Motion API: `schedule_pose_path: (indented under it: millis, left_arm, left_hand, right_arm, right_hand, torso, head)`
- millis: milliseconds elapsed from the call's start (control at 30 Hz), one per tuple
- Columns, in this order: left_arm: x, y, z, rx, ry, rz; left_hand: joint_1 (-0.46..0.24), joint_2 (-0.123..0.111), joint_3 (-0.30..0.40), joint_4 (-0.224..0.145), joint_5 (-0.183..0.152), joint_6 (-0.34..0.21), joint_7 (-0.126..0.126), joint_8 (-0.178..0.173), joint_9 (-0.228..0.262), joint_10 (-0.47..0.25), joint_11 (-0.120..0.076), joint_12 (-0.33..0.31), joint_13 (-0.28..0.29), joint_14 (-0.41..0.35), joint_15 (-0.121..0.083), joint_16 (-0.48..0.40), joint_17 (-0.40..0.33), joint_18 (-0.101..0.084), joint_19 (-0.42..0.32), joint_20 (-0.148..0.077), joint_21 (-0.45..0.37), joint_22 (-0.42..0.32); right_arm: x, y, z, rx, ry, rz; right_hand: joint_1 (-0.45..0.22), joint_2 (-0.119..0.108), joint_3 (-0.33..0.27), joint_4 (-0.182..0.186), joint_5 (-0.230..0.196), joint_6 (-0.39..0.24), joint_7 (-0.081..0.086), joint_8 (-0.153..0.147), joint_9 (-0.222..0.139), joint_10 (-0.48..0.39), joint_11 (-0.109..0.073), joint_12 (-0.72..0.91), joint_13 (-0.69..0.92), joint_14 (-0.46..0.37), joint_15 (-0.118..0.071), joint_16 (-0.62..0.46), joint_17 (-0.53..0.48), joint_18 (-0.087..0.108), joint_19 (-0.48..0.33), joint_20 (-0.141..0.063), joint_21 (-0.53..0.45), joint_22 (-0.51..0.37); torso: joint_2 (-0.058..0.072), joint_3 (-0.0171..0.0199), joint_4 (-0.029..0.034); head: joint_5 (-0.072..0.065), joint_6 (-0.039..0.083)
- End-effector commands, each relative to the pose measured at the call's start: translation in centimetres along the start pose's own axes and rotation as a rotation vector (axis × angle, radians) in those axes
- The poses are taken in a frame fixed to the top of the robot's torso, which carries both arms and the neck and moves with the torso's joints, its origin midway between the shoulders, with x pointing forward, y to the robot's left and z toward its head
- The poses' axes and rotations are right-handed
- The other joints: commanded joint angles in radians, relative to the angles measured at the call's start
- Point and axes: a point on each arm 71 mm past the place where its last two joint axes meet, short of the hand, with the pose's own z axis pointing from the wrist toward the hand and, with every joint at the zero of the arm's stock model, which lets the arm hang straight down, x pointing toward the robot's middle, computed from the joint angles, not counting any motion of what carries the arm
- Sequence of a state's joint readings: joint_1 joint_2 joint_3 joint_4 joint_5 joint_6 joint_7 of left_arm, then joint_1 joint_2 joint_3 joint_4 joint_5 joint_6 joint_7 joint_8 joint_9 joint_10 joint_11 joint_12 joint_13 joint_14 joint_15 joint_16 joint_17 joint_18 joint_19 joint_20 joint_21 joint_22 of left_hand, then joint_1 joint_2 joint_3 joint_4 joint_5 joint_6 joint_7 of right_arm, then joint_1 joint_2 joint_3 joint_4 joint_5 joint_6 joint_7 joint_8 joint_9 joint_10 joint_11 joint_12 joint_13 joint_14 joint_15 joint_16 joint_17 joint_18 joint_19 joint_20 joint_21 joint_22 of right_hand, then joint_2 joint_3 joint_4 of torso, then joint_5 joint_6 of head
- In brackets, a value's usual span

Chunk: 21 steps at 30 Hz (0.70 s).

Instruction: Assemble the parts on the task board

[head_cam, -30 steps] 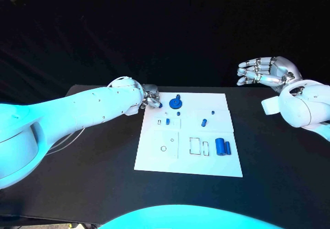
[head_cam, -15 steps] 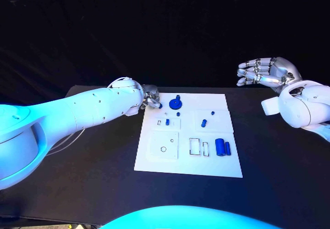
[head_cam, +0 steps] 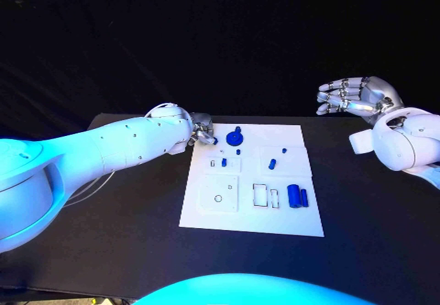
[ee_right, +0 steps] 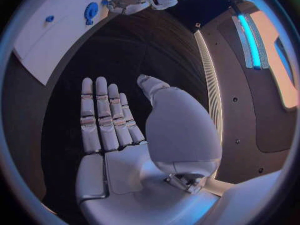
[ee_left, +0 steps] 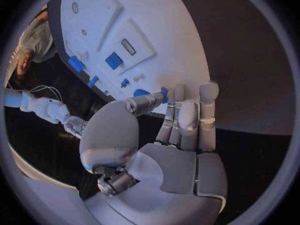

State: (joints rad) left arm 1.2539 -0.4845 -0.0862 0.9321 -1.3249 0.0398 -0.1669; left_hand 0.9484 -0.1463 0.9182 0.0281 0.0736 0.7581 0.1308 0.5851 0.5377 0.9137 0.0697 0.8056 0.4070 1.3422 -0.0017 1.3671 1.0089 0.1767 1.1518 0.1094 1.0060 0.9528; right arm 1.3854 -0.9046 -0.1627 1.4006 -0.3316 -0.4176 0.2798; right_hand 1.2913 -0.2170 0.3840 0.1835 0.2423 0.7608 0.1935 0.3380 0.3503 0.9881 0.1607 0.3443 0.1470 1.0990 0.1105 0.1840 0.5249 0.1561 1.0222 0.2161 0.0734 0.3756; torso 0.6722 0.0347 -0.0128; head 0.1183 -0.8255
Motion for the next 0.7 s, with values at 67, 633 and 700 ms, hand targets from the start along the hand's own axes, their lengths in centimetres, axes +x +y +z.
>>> schedule_pose_path:
  millis: [67, 633, 700]
  left_arm:
    - [0.31, -0.2, 0.08, 0.002, 0.002, 0.003]
    - [0.12, -0.34, 0.15, 0.002, -0.027, 0.002]
    - [0.09, -0.37, 0.16, 0.003, -0.03, 0.002]
  left_hand:
    - [-0.016, -0.008, -0.034, -0.007, 0.013, 0.007, 0.0, -0.009, -0.042, 0.022, -0.009, 0.015, 0.017, 0.013, -0.001, 0.022, 0.02, -0.027, -0.005, -0.002, 0.007, 0.017]
    - [-0.032, -0.022, -0.076, 0.016, 0.01, 0.022, -0.003, -0.006, -0.041, 0.038, -0.011, 0.021, 0.021, 0.022, -0.002, 0.029, 0.034, -0.031, 0.01, -0.003, 0.016, 0.027]
    - [-0.032, -0.022, -0.076, 0.016, 0.01, 0.022, -0.003, -0.006, -0.041, 0.038, -0.011, 0.021, 0.021, 0.022, -0.002, 0.029, 0.034, -0.031, 0.01, -0.003, 0.016, 0.027]
  right_arm:
    - [0.06, 0.01, -0.02, -0.002, 0.003, 0.001]
    - [0.05, -0.01, -0.04, -0.001, 0.003, 0.001]
    - [0.05, -0.01, -0.03, -0.001, 0.003, 0.001]
  right_hand:
    - [0.006, 0.012, 0.018, 0.003, 0.014, 0.009, 0.031, -0.022, -0.008, 0.017, -0.003, -0.011, -0.008, 0.01, -0.005, -0.016, -0.008, 0.027, 0.014, 0.0, -0.005, -0.006]
    - [0.006, 0.012, 0.018, 0.003, 0.014, 0.009, 0.031, -0.022, -0.008, 0.017, -0.003, -0.011, -0.008, 0.01, -0.005, -0.016, -0.008, 0.027, 0.014, 0.0, -0.005, -0.006]
    - [0.006, 0.012, 0.018, 0.003, 0.014, 0.009, 0.031, -0.022, -0.008, 0.017, -0.003, -0.011, -0.008, 0.01, -0.005, -0.016, -0.008, 0.027, 0.014, 0.0, -0.005, -0.006]
  torso:
    - [0.0, 0.0002, -0.0006]
    - [0.001, 0.0003, -0.0007]
    - [0.0, 0.0004, -0.0007]
  head:
    - [0.002, 0.0]
    - [0.0, 0.001]
    - [-0.001, -0.001]
